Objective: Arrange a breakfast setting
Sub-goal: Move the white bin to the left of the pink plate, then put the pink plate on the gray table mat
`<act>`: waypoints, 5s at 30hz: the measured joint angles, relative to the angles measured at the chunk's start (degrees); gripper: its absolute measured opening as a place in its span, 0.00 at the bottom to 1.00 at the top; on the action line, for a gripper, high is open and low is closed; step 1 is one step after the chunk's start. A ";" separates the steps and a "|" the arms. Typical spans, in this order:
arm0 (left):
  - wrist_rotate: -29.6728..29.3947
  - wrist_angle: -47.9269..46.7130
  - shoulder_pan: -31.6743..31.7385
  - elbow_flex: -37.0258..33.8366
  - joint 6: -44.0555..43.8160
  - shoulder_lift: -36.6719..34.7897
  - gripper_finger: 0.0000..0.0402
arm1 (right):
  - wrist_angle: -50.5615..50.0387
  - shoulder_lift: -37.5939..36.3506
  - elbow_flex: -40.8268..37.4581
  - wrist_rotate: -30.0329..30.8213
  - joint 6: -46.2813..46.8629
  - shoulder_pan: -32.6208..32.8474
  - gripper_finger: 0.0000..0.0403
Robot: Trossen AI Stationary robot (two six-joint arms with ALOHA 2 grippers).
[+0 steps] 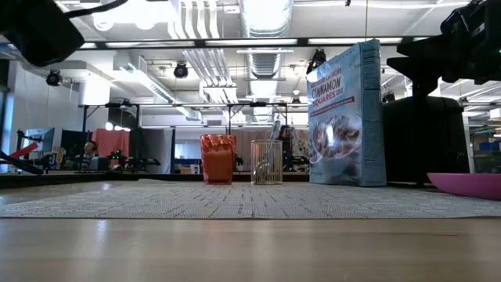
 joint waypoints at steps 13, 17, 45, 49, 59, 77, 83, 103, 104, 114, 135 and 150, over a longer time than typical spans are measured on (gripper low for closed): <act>1.02 0.76 -0.05 -1.80 9.91 1.44 0.10 | 0.00 -0.01 -0.01 0.00 0.00 0.00 0.42; 1.06 1.94 0.04 -1.80 8.99 1.49 0.02 | 0.00 0.01 0.01 0.00 0.01 0.00 0.42; -9.08 -14.27 16.63 20.77 40.25 4.36 0.00 | 0.00 0.01 -0.01 -0.02 0.00 0.00 0.42; -10.15 -14.64 19.92 25.46 49.82 8.19 0.00 | 0.00 0.01 -0.01 0.00 0.02 0.00 0.42; -13.58 -23.73 23.50 50.32 73.81 27.86 0.00 | 0.00 0.01 -0.01 -0.02 -0.04 0.01 0.42; -6.65 -10.22 23.77 61.42 81.58 36.11 0.00 | -0.03 0.67 0.00 0.34 -0.07 0.02 0.42; -6.78 -5.09 22.70 64.09 85.67 36.13 0.00 | -0.02 0.69 0.01 0.35 -0.01 0.02 0.42; -7.70 9.46 23.04 63.63 91.39 42.24 0.00 | -0.05 0.74 0.00 0.39 -0.04 0.02 0.42; -7.83 10.06 23.29 63.63 90.87 42.49 0.00 | -0.07 0.74 0.01 0.36 -0.03 0.02 0.42; -7.84 13.20 23.54 63.61 86.89 43.43 0.22 | -0.03 0.73 0.00 0.37 0.01 0.02 0.42; -37.23 -12.31 15.97 62.11 85.82 33.24 0.40 | 0.00 0.71 0.01 0.37 0.00 0.02 0.42; -33.95 43.35 16.54 -1.84 94.02 -2.38 0.40 | 0.00 0.74 0.01 0.37 -0.07 0.02 0.42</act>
